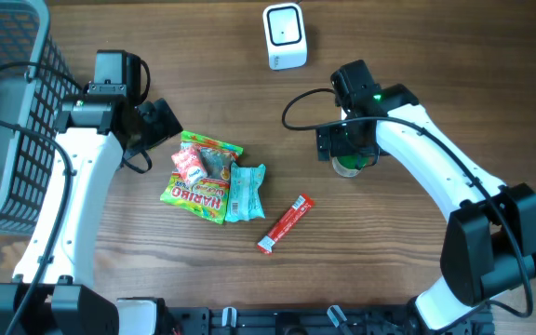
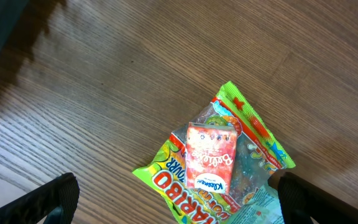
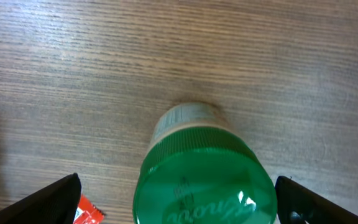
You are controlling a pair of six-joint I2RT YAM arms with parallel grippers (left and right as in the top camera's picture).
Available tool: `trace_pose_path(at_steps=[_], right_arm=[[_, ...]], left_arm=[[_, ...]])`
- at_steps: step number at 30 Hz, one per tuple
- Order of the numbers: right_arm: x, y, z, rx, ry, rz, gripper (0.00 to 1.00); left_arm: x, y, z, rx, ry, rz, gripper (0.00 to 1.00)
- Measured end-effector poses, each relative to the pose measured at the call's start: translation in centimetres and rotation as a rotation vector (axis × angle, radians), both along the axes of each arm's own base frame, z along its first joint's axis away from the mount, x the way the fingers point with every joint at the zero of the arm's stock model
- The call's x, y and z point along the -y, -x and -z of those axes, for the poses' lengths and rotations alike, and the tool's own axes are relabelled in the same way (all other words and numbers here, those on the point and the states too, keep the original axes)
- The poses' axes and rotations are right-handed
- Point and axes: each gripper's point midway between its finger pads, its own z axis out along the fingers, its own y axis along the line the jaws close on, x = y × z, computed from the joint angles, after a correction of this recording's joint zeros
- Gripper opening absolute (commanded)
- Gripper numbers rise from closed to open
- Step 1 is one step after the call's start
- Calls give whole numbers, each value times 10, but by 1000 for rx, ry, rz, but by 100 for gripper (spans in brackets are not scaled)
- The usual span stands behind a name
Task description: Scan the item barcode
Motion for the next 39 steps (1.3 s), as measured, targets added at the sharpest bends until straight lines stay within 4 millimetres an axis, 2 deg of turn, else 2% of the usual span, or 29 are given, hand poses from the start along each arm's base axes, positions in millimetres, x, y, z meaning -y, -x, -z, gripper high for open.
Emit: trace_pose_path(at_steps=[7, 15, 22, 29, 39], right_arm=[[4, 8, 18, -15, 10, -4, 96], [3, 7, 23, -7, 8, -8, 95], [7, 6, 35, 9, 5, -10, 96], [18, 1, 36, 10, -4, 1, 95], [14, 2, 38, 7, -28, -14, 93]], left_arm=[[0, 0, 0, 0, 0, 0, 100], [0, 0, 0, 0, 0, 0, 100], [0, 0, 0, 0, 0, 0, 100], [0, 0, 0, 0, 0, 0, 100], [0, 0, 0, 0, 0, 0, 100]])
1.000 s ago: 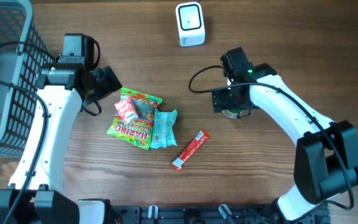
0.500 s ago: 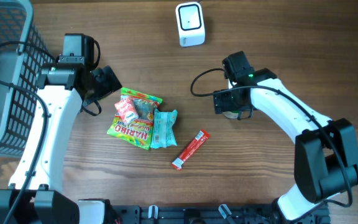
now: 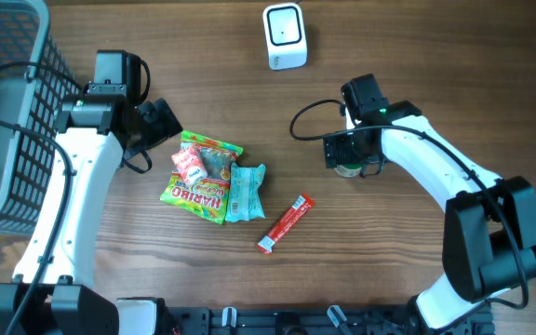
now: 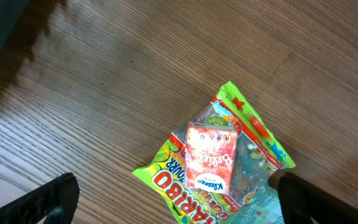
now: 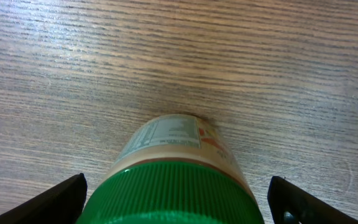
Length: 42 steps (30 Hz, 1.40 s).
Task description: Scan the item barcode
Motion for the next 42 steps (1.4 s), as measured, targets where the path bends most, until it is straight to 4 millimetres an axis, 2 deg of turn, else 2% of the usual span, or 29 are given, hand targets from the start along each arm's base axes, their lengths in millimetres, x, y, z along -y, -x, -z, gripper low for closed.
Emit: trace_pose_path(at_steps=[8, 16, 21, 28, 32, 36, 42], right_arm=[[2, 6, 18, 4, -1, -3, 87], [0, 0, 17, 28, -8, -4, 81], [0, 2, 17, 21, -7, -8, 68], [0, 3, 17, 15, -6, -15, 65], [3, 13, 14, -33, 6, -15, 64], [4, 17, -3, -67, 17, -15, 64], [-4, 13, -55, -78, -20, -21, 61]], left_arm=[[0, 0, 0, 0, 0, 0, 100], [0, 0, 0, 0, 0, 0, 100], [0, 0, 0, 0, 0, 0, 100], [0, 0, 0, 0, 0, 0, 100], [0, 0, 0, 0, 0, 0, 100], [0, 0, 0, 0, 0, 0, 100], [0, 0, 0, 0, 0, 0, 100]])
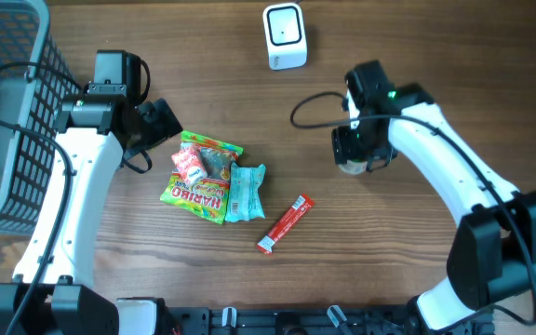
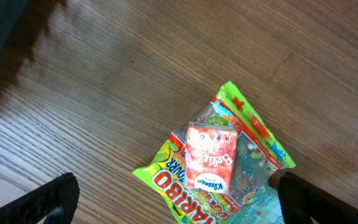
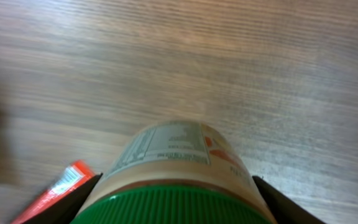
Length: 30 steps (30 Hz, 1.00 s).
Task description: Scan the item barcode
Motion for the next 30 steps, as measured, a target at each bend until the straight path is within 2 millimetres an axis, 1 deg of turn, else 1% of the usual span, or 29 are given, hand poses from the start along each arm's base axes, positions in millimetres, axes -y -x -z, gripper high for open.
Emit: trace_pose_path(at_steps=[5, 7, 10, 12, 16, 19, 20, 22, 24, 25, 27, 30], right_arm=[[-10, -14, -56, 46, -49, -6, 62], [-13, -18, -74, 71, -64, -7, 63], [-20, -28, -105, 132, -102, -17, 63], [-24, -35, -122, 174, -125, -23, 64], [-29, -45, -148, 245, -157, -27, 64], [-31, -49, -170, 290, -175, -31, 62], [-31, -50, -177, 305, -180, -31, 60], [-32, -52, -187, 326, -187, -32, 57], [-33, -54, -190, 333, -189, -32, 51], [-34, -56, -189, 330, -189, -33, 50], [-36, -60, -181, 316, -185, -36, 43], [-48, -76, -165, 312, -186, -50, 43]], left_arm=[[0, 0, 0, 0, 0, 0, 100], [0, 0, 0, 0, 0, 0, 100], [0, 0, 0, 0, 0, 0, 100], [0, 0, 0, 0, 0, 0, 100], [0, 0, 0, 0, 0, 0, 100], [0, 0, 0, 0, 0, 0, 100], [0, 0, 0, 0, 0, 0, 100], [0, 0, 0, 0, 0, 0, 100], [0, 0, 0, 0, 0, 0, 100], [0, 0, 0, 0, 0, 0, 100], [0, 0, 0, 0, 0, 0, 100], [0, 0, 0, 0, 0, 0, 100]])
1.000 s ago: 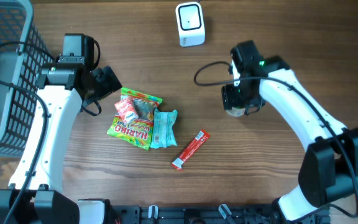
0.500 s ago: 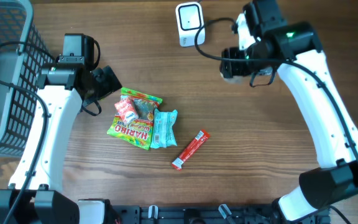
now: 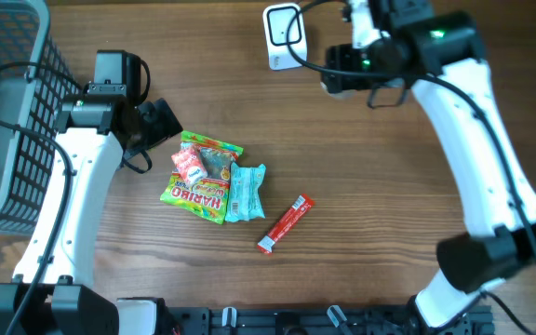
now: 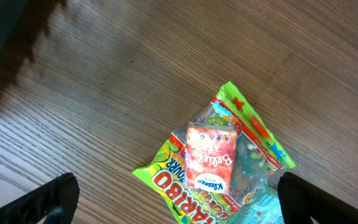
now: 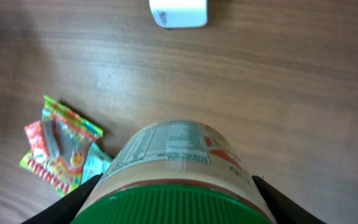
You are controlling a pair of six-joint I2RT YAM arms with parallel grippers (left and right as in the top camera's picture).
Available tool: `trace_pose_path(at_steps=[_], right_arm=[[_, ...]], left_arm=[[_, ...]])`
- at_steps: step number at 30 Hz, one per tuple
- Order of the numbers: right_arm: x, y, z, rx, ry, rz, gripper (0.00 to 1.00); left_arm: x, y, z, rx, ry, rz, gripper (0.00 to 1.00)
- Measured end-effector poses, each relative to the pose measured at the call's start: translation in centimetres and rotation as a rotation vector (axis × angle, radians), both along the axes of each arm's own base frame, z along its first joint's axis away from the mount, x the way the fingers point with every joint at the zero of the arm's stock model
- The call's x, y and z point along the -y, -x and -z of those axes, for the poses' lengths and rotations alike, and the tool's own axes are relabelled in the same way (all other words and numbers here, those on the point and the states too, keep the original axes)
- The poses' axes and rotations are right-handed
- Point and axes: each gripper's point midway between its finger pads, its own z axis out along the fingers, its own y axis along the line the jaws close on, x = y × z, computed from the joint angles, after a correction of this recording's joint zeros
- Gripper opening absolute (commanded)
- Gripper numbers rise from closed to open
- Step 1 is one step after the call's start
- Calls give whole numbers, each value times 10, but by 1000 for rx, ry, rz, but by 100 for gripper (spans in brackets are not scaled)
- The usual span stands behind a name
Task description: Scan the item barcode
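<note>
A jar (image 5: 178, 155) with a green lid and a pale nutrition label fills the right wrist view, and my right gripper (image 5: 176, 194) is shut on it just below the lid. It hangs high above the table. The white barcode scanner (image 5: 179, 11) stands below and ahead of it. In the overhead view the right gripper (image 3: 361, 58) is just right of the scanner (image 3: 284, 35), and the jar is hidden under it. My left gripper (image 4: 178, 194) stands open over the snack pile.
The pile holds a Haribo bag (image 3: 196, 193), a small red carton (image 4: 210, 155) and a teal packet (image 3: 245, 192). A red stick packet (image 3: 285, 224) lies mid-table. A grey wire basket (image 3: 7, 112) stands at the left edge.
My right gripper, shut on the jar low over the table's right middle, has risen and moved to the far side, beside the scanner. The left arm has not moved.
My right gripper was open above the upright jar, then lower around its lid. Then it was shut on the jar near the table. Now it holds the jar high beside the scanner. The left gripper stayed open over the snack pile throughout.
</note>
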Motion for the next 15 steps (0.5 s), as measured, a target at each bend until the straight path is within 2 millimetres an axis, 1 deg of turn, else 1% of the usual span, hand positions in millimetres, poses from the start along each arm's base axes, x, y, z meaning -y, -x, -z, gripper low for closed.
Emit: trace_pose_path(at_steps=[1, 2, 3, 4, 6, 8, 10, 11, 13, 15], right_arm=[[-8, -8, 9, 1, 0, -11, 42], [-14, -14, 14, 7, -2, -19, 41], [-22, -22, 20, 18, -7, -30, 37], [-29, -28, 25, 28, -11, -38, 33], [-42, -41, 29, 68, -27, -54, 32], [-55, -57, 27, 128, -51, -67, 33], [-64, -67, 24, 172, -70, -75, 32], [-67, -72, 21, 195, -80, -75, 29], [-74, -82, 16, 243, -99, -79, 27], [-82, -99, 6, 323, -131, -80, 25]], left_arm=[[0, 0, 0, 0, 0, 0, 100], [0, 0, 0, 0, 0, 0, 100], [0, 0, 0, 0, 0, 0, 100], [0, 0, 0, 0, 0, 0, 100], [0, 0, 0, 0, 0, 0, 100], [0, 0, 0, 0, 0, 0, 100], [0, 0, 0, 0, 0, 0, 100], [0, 0, 0, 0, 0, 0, 100], [0, 0, 0, 0, 0, 0, 100], [0, 0, 0, 0, 0, 0, 100]])
